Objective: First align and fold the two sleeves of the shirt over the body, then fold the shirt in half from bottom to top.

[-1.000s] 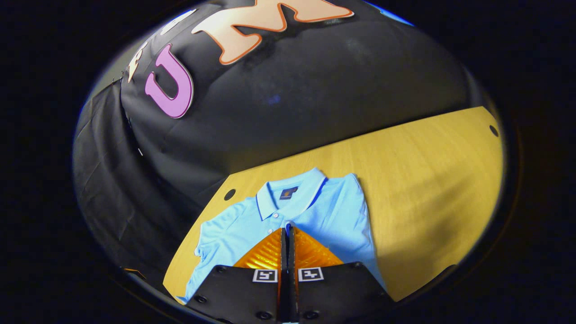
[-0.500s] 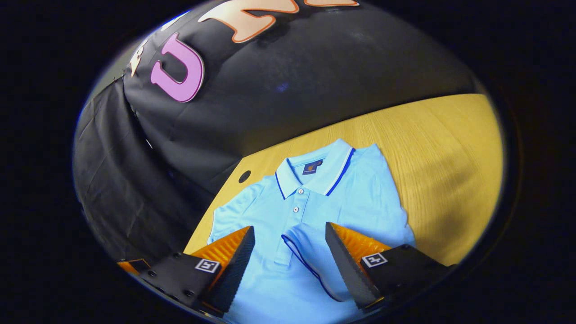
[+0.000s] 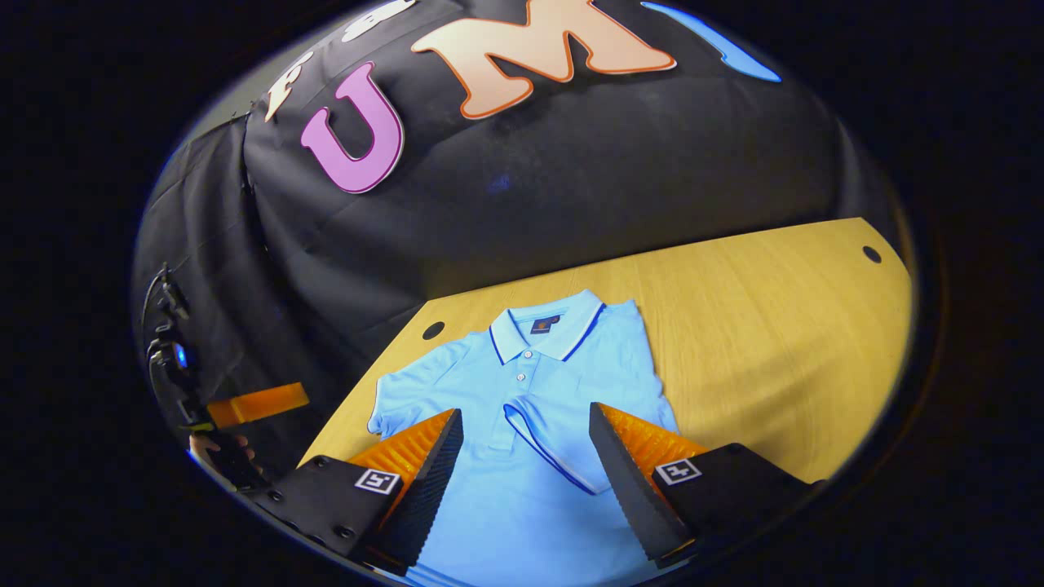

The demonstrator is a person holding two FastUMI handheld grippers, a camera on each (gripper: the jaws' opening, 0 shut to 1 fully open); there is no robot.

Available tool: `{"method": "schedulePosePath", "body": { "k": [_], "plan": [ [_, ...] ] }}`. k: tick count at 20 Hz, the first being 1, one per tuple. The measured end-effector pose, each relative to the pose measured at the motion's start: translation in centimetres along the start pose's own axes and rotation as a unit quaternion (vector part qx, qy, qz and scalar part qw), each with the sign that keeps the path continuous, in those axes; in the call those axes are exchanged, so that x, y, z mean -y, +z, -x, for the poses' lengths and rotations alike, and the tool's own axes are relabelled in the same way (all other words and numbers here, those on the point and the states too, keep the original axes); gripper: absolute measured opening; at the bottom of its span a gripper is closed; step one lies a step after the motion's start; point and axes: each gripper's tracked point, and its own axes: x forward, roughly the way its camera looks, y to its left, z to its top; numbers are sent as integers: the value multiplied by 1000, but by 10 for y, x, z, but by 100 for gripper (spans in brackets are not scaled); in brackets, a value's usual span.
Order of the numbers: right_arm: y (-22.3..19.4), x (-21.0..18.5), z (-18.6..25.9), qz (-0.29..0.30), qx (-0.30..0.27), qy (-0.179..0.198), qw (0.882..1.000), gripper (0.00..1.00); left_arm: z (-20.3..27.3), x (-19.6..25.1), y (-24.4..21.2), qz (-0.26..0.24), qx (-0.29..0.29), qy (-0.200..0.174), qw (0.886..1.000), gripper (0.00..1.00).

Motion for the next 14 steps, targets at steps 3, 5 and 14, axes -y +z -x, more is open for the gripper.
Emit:
{"method": "schedulePosePath", "body": {
  "k": [3,5,14],
  "plan": [
    [-6,2,37,-13,1,-17,1000,97,-38,-25,0,-20,-9,9,1000,95],
    [-10,2,60,-23,4,-29,999,97,-64,-45,-9,-42,-24,26,999,94],
    [-31,14,125,-45,12,-98,994,98,-122,-90,-46,-53,-100,50,992,94]
  ]
}}
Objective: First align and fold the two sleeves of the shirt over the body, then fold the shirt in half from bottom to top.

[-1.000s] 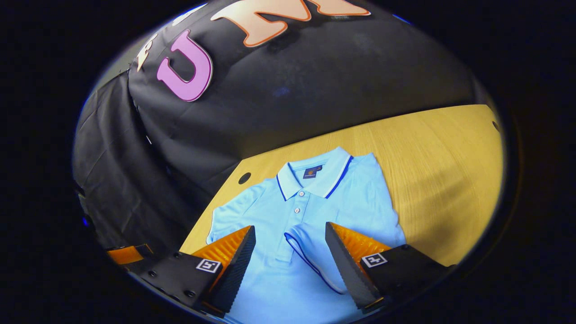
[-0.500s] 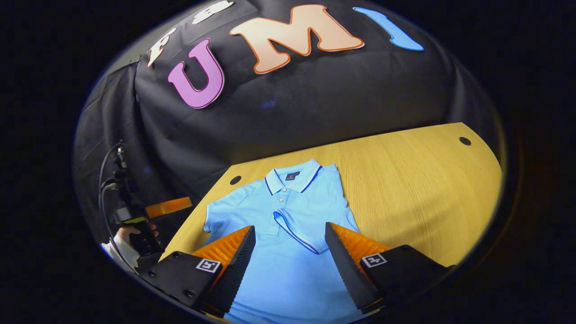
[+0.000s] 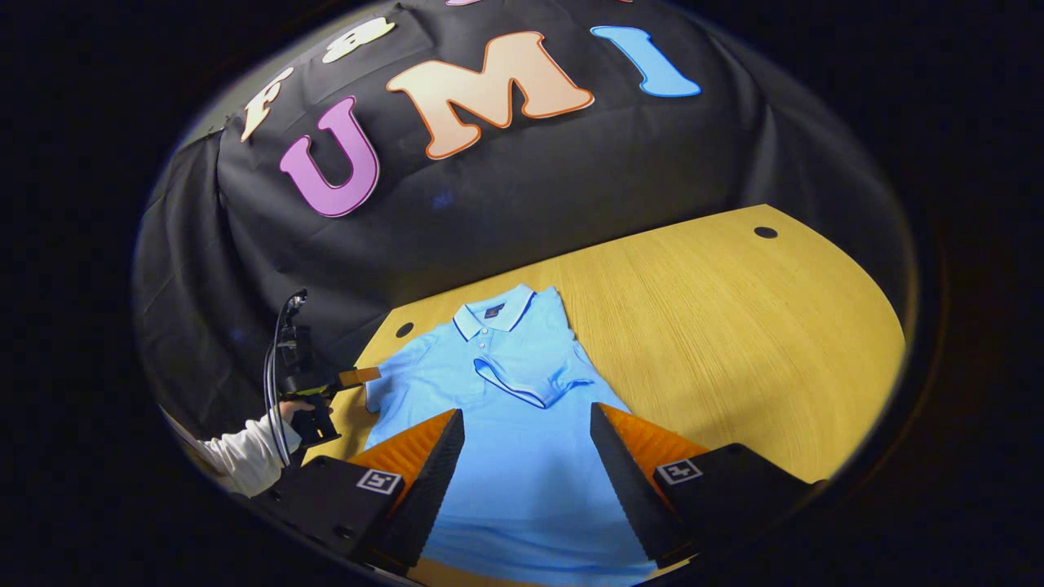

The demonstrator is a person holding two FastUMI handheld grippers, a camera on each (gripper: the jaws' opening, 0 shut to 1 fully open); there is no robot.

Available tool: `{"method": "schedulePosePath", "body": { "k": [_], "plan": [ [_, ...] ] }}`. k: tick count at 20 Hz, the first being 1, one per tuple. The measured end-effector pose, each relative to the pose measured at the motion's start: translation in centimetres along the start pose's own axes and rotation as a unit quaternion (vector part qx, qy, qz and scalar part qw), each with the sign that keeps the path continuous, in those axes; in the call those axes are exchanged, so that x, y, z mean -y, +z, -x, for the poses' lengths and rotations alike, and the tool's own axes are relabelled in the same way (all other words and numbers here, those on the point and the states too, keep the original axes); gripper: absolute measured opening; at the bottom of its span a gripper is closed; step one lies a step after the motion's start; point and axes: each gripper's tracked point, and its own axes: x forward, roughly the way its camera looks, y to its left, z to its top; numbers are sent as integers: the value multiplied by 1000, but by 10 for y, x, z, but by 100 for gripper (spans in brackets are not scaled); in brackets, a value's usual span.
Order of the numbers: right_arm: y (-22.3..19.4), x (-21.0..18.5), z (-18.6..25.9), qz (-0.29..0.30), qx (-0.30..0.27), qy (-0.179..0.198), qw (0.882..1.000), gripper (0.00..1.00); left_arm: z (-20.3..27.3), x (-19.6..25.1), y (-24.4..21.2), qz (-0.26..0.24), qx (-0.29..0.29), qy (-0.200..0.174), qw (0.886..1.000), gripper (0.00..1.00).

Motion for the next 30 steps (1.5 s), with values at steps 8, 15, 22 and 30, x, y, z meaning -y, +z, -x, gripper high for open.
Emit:
{"method": "schedulePosePath", "body": {
  "k": [8,15,22,30],
  "plan": [
    [4,-11,8,-18,5,3,1000,97,-11,-8,-3,-19,-1,25,1000,75],
    [10,-3,11,-22,10,-7,1000,97,-12,15,-5,-30,-12,-6,999,5],
    [10,10,14,-19,13,-15,1000,97,8,47,9,-22,3,-24,999,0],
    [11,31,26,-20,11,-13,1000,97,29,163,29,-120,35,-85,989,0]
  ]
}}
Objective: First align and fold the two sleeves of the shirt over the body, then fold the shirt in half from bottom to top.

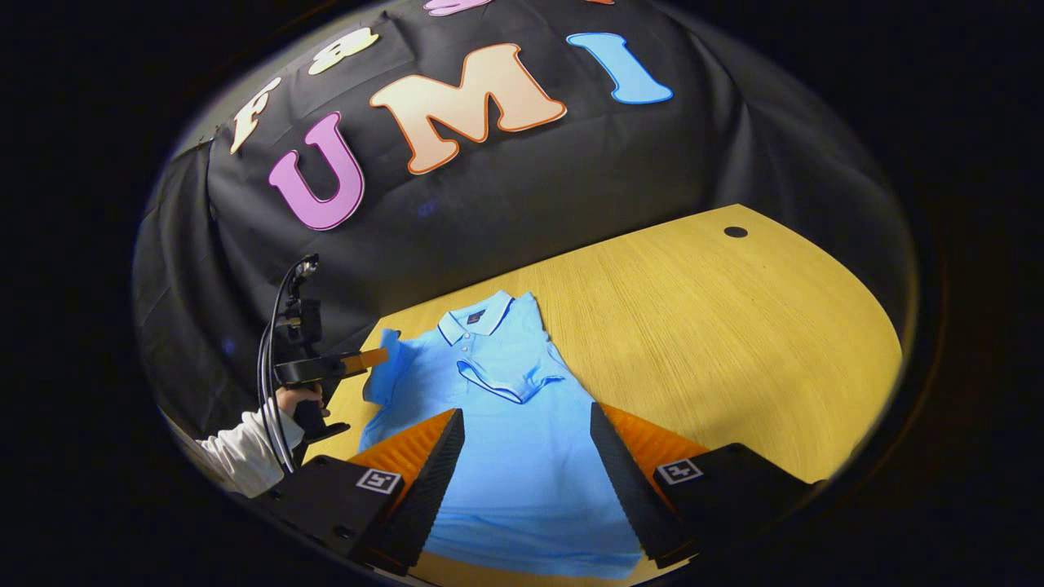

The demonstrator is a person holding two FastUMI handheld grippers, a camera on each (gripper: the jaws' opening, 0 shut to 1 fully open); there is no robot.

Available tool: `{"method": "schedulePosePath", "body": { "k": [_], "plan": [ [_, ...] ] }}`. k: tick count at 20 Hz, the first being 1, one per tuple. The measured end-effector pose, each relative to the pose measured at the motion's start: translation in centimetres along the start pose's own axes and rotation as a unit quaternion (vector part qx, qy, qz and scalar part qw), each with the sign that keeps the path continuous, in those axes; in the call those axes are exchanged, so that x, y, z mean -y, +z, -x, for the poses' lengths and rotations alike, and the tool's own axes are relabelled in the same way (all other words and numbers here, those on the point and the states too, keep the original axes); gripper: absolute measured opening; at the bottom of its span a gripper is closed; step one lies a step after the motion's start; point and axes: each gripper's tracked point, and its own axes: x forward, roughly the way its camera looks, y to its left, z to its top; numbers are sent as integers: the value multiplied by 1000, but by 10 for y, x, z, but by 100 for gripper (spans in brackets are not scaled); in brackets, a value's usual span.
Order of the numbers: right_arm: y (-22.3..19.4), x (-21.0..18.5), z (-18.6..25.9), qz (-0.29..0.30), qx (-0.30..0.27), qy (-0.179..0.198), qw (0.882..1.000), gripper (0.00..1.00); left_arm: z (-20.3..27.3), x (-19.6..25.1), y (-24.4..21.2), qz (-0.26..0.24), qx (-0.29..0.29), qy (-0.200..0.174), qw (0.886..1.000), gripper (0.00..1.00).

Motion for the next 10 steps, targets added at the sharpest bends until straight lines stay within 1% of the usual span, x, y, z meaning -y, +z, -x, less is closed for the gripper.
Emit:
{"method": "schedulePosePath", "body": {
  "k": [2,4,6,7,8,9,10],
  "plan": [
    [-1,7,3,5,-2,0,1000,97,-5,27,-3,-12,-4,-13,1000,0],
    [-3,12,4,12,-5,-2,1000,97,-12,41,-14,-24,-19,-1,1000,0],
    [-11,13,4,13,-12,-1,1000,97,-15,59,-20,-29,-21,-3,999,4],
    [-15,12,4,12,-17,3,1000,97,-17,69,-24,-29,-23,-12,999,10],
    [-20,10,5,12,-22,7,1000,98,-15,76,-29,-30,-29,-17,999,10],
    [-23,10,5,16,-25,9,1000,98,-14,80,-32,-34,-30,-17,999,21],
    [-27,10,6,21,-28,8,999,98,-12,83,-35,-35,-29,-16,999,40]
  ]
}}
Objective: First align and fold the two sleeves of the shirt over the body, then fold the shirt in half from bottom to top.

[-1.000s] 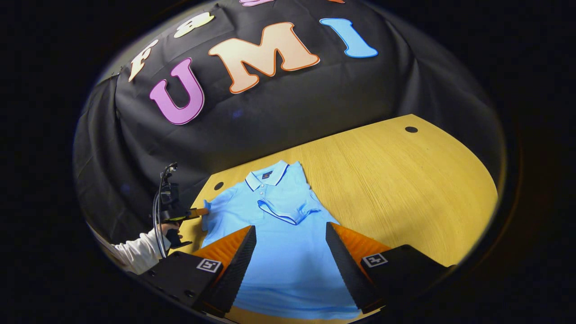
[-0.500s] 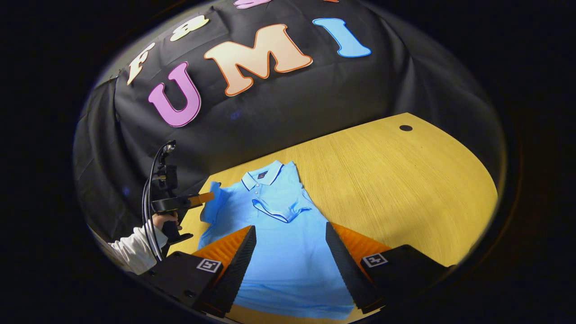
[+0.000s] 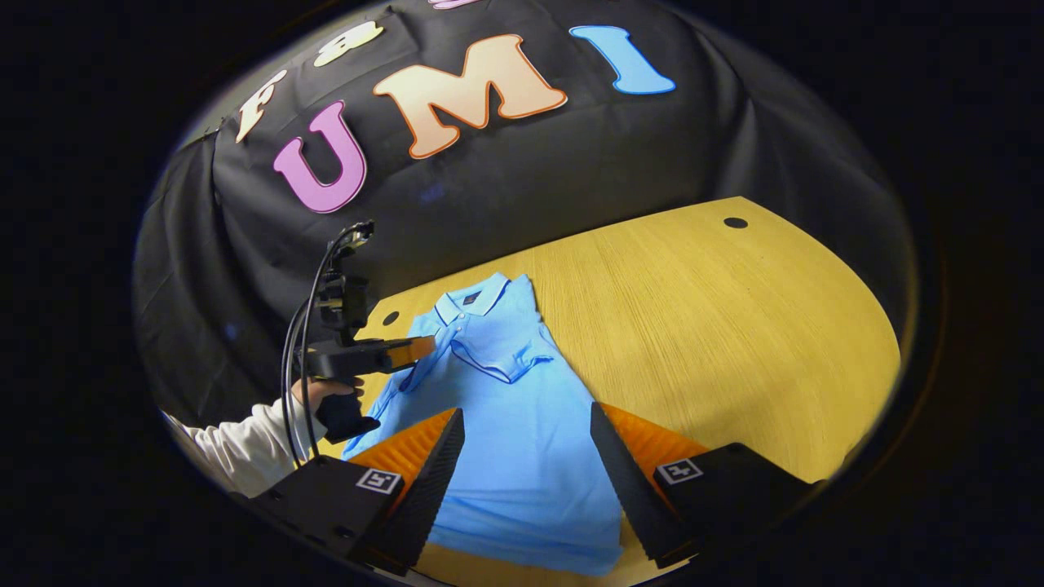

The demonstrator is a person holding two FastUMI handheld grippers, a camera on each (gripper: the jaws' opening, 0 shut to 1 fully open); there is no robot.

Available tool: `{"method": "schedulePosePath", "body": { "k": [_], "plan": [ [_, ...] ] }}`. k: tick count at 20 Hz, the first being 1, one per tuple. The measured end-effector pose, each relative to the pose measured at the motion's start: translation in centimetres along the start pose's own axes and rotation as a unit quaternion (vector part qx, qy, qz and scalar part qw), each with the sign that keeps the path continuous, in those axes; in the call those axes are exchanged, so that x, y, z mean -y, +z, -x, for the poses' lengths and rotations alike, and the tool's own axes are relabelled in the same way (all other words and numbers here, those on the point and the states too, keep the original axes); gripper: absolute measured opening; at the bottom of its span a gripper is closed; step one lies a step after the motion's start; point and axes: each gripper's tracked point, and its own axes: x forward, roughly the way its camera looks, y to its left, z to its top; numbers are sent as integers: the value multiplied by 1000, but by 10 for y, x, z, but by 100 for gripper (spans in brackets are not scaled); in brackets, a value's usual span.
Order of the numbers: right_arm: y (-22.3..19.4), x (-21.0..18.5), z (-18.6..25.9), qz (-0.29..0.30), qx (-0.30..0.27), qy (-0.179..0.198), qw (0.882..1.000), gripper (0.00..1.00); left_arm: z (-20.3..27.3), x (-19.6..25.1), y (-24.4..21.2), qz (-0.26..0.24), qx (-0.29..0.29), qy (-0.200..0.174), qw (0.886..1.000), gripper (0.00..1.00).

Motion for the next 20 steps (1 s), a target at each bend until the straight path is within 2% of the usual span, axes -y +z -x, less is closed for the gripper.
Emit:
{"method": "schedulePosePath", "body": {
  "k": [3,6,11,16,20],
  "plan": [
    [-19,-1,3,19,-16,3,1000,98,24,7,-4,7,6,-6,1000,99],
    [-39,0,12,45,-38,9,998,97,57,0,-14,13,11,3,1000,98],
    [-78,6,29,88,-78,15,993,97,130,-10,-58,34,-5,11,999,98],
    [-110,27,37,122,-107,7,987,98,196,-21,-131,62,-43,38,996,97],
    [-135,42,39,142,-139,4,980,98,230,-17,-190,91,-78,37,992,98]
  ]
}}
